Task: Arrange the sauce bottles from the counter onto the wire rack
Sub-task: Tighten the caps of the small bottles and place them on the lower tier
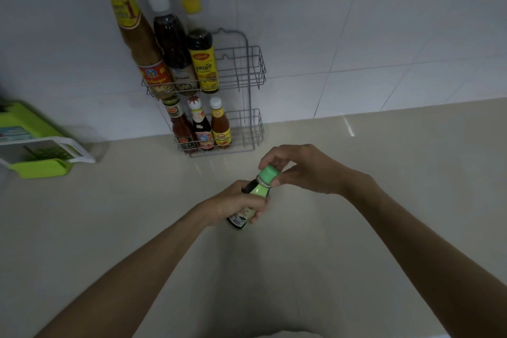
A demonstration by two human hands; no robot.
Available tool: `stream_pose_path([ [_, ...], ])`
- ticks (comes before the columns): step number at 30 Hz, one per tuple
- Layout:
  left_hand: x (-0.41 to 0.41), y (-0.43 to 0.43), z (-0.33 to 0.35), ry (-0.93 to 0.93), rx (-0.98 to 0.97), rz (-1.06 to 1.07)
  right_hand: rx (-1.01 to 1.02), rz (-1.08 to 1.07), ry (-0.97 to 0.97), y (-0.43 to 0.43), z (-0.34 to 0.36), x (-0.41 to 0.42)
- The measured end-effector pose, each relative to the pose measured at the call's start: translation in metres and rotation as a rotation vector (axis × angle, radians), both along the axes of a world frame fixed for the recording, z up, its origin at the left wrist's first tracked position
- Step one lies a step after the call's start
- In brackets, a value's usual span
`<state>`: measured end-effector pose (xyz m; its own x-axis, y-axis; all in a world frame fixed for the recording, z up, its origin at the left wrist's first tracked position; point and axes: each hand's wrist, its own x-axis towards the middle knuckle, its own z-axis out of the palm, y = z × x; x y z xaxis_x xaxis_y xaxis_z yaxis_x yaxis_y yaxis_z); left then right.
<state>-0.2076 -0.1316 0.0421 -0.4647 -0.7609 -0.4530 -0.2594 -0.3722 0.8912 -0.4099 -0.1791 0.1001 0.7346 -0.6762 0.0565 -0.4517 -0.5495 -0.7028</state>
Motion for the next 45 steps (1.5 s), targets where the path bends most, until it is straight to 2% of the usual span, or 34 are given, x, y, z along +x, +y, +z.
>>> stream_pose_path([
  [3, -0.008, -0.001, -0.003, -0.180, -0.158, 0.054, -0.263, -0.125, 0.324, 0.006, -0.007, 0.004],
  [4, -0.009, -0.002, -0.003, -0.187, -0.166, 0.035, -0.275, -0.157, 0.369, 0.007, -0.007, 0.003],
  [5, -0.011, -0.002, -0.003, -0.181, -0.165, 0.014, -0.218, -0.180, 0.334, 0.008, -0.007, 0.001],
  [7, -0.010, -0.003, -0.003, -0.170, -0.169, 0.020, -0.033, -0.151, 0.101, 0.011, -0.004, -0.003],
  [8, -0.010, -0.002, -0.003, -0.172, -0.182, 0.040, -0.032, -0.139, 0.041, 0.013, -0.003, -0.005],
  [9, -0.010, -0.002, -0.002, -0.179, -0.198, 0.057, -0.117, -0.168, 0.103, 0.014, -0.001, -0.007],
  [11, -0.013, 0.000, 0.002, -0.174, -0.226, 0.078, -0.285, -0.311, 0.377, 0.017, 0.001, -0.011],
  [12, -0.013, 0.000, 0.004, -0.153, -0.230, 0.086, -0.305, -0.377, 0.403, 0.019, 0.001, -0.014],
  [14, -0.014, -0.001, 0.010, -0.141, -0.241, 0.065, -0.235, -0.405, 0.198, 0.028, -0.001, -0.011],
  [15, -0.015, -0.001, 0.012, -0.167, -0.257, 0.046, -0.297, -0.379, 0.145, 0.032, -0.004, -0.006],
  [17, -0.021, 0.001, 0.015, -0.352, -0.378, 0.071, -0.437, -0.435, 0.173, 0.038, -0.010, 0.009],
  [18, -0.027, 0.003, 0.013, -0.499, -0.486, 0.115, -0.414, -0.552, 0.187, 0.038, -0.014, 0.017],
  [20, -0.039, 0.010, 0.008, -0.766, -0.682, 0.239, -0.222, -0.739, 0.259, 0.033, -0.017, 0.030],
  [22, -0.043, 0.015, -0.001, -0.882, -0.775, 0.362, -0.114, -0.736, 0.347, 0.023, -0.020, 0.039],
  [23, -0.040, 0.015, -0.004, -0.880, -0.805, 0.405, -0.051, -0.677, 0.357, 0.018, -0.020, 0.041],
  [25, -0.025, 0.009, -0.004, -0.716, -0.745, 0.392, 0.096, -0.536, 0.199, 0.007, -0.011, 0.041],
  [26, -0.015, 0.006, 0.000, -0.576, -0.648, 0.331, 0.095, -0.453, 0.129, 0.000, -0.003, 0.038],
  [28, 0.003, 0.003, 0.010, -0.313, -0.425, 0.208, -0.004, -0.275, 0.113, -0.018, 0.016, 0.032],
  [30, 0.016, 0.002, 0.015, -0.106, -0.225, 0.147, -0.018, -0.138, 0.099, -0.033, 0.034, 0.028],
  [32, 0.022, 0.002, 0.011, 0.048, -0.138, 0.136, 0.034, -0.077, 0.047, -0.038, 0.040, 0.029],
  [34, 0.018, 0.000, 0.006, -0.001, -0.222, 0.263, 0.109, -0.140, -0.035, -0.037, 0.035, 0.035],
  [36, 0.014, -0.003, -0.001, -0.184, -0.363, 0.469, 0.168, -0.294, -0.137, -0.030, 0.016, 0.040],
  [38, 0.012, -0.007, -0.008, -0.297, -0.475, 0.585, 0.145, -0.401, -0.166, -0.018, -0.008, 0.047],
  [42, 0.015, -0.026, -0.018, -0.336, -0.501, 0.498, 0.181, -0.527, -0.247, -0.020, -0.035, 0.063],
  [45, 0.030, -0.046, -0.029, -0.422, -0.426, 0.472, 0.082, -0.547, -0.281, -0.047, -0.042, 0.074],
])
